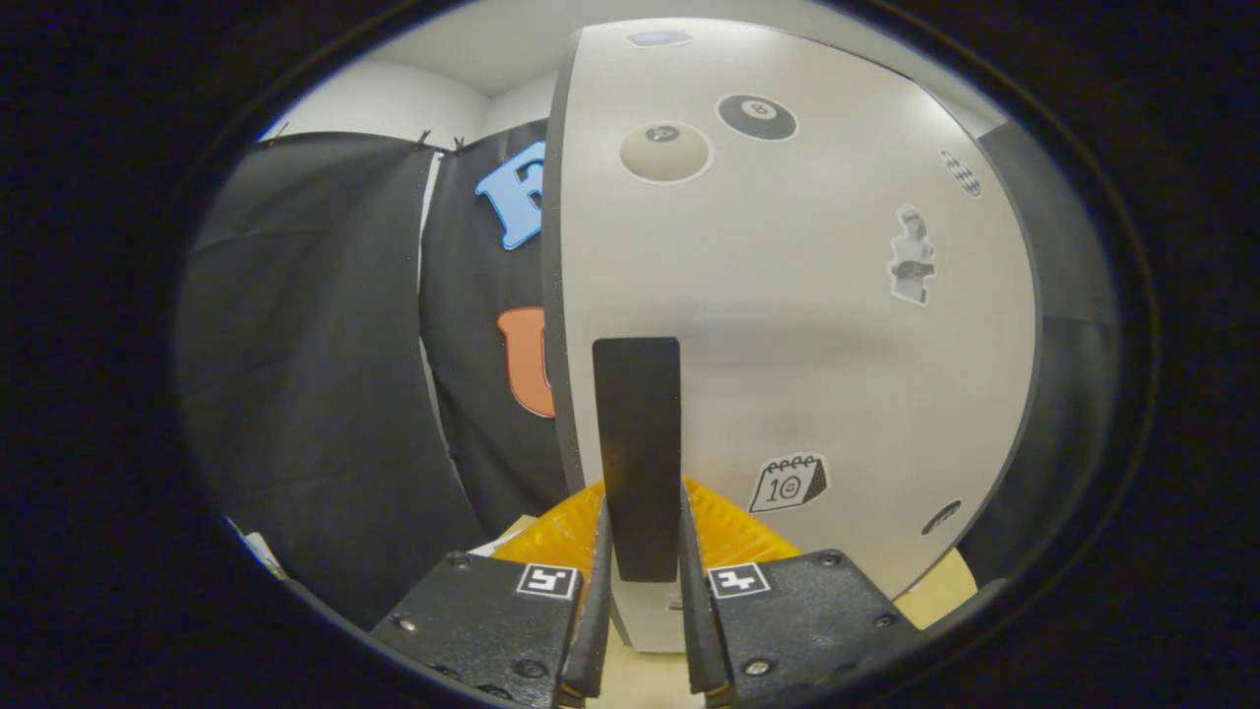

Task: Open the shoe cabinet door, grab the shoes and put them into the shoe cabinet, then close the shoe cabinet door.

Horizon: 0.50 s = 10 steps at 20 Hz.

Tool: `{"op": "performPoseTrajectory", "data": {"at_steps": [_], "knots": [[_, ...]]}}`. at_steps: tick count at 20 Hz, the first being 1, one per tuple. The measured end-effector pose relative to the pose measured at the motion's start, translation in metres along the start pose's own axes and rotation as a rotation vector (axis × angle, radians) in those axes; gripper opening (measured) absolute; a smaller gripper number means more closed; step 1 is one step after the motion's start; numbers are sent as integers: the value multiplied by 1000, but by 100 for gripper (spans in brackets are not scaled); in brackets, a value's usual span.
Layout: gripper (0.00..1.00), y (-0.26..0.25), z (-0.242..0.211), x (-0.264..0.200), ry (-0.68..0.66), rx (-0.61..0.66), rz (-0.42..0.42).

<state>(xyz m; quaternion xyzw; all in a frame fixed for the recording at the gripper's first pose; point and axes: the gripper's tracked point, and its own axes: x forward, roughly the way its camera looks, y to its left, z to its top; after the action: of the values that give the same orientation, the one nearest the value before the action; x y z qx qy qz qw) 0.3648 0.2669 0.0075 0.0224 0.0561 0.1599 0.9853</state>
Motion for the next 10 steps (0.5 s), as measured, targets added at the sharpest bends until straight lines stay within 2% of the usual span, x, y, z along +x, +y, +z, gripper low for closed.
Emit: {"op": "performPoseTrajectory", "data": {"at_steps": [8, 10], "knots": [[32, -13, -9, -57, 11, 14, 67], [30, -22, -11, -77, 12, 15, 58]]}}
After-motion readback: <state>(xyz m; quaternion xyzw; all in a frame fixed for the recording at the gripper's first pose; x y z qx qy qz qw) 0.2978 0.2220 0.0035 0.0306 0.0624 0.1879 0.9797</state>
